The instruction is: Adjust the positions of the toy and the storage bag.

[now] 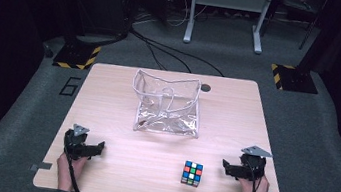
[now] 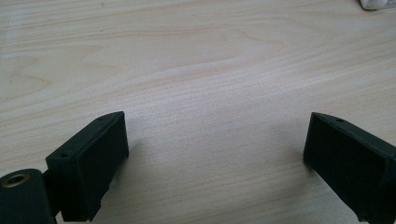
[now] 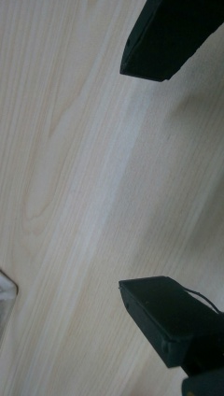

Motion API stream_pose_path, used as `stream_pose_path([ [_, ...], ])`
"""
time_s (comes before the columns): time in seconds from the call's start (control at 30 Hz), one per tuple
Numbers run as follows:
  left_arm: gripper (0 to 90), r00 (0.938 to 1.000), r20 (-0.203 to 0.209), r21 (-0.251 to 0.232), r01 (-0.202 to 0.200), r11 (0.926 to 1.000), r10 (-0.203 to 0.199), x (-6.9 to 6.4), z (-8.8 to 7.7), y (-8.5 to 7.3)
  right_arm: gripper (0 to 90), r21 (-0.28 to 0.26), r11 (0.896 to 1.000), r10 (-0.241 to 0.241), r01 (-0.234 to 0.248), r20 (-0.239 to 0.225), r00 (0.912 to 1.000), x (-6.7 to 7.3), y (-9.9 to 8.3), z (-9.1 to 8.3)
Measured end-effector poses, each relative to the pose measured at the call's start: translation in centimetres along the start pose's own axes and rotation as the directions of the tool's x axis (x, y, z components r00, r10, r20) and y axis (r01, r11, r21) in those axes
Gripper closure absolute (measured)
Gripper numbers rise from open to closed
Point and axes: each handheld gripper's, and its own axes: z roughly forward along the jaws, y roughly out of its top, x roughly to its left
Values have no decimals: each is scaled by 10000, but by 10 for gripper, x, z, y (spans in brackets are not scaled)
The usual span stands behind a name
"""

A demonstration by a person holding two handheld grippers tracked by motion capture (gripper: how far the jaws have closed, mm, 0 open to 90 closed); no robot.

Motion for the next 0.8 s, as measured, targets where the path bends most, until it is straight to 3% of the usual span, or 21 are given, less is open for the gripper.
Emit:
stream_pose_path([
  [0.43,63,10000,-12,14,-17,10000,17,0,0,0,0,-383,9977,-582,563,-500,9971,23,18,-27],
  [0.8,63,10000,-12,18,-12,10000,12,0,0,0,3,-414,9960,-832,791,-1085,9906,38,22,-33],
])
